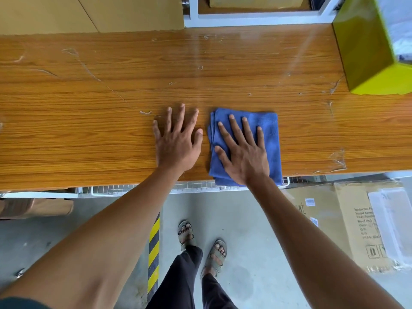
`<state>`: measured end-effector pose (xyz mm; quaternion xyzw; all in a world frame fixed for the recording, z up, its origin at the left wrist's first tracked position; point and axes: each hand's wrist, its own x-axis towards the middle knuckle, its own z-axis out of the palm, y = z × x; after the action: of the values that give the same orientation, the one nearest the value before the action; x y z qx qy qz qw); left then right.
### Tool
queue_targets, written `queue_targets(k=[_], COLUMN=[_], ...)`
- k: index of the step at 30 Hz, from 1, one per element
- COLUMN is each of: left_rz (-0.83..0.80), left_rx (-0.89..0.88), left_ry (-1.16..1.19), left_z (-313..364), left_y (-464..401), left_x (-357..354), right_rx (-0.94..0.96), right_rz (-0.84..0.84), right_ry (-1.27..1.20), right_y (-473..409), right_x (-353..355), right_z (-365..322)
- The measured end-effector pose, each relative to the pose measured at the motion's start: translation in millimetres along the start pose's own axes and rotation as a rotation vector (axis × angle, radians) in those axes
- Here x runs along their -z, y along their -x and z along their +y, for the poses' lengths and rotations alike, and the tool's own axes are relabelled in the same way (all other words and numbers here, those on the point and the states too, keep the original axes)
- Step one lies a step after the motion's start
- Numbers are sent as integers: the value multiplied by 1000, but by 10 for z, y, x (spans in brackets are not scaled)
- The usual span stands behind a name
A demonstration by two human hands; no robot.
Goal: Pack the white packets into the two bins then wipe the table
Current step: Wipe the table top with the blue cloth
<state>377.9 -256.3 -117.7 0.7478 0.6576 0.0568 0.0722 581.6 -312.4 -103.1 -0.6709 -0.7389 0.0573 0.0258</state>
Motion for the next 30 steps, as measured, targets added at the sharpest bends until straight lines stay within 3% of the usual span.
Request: queue_targets(k=[3, 11, 20, 30], left_rz=[3, 0, 4, -32], left_rx=[2, 7, -5, 18], left_ry=[1, -12, 1, -35], left_z=[7, -3, 9, -6], left_y=[4, -17, 17, -158], left_x=[-11, -33, -6, -43], right_rx=[-17, -43, 24, -45], right_rz=[-18, -46, -19, -29], right_ry=[-13, -13, -8, -15], right_y=[22, -1044, 99, -1335], right_x=[-5, 131, -9, 124], right_z=[0, 269, 50, 313])
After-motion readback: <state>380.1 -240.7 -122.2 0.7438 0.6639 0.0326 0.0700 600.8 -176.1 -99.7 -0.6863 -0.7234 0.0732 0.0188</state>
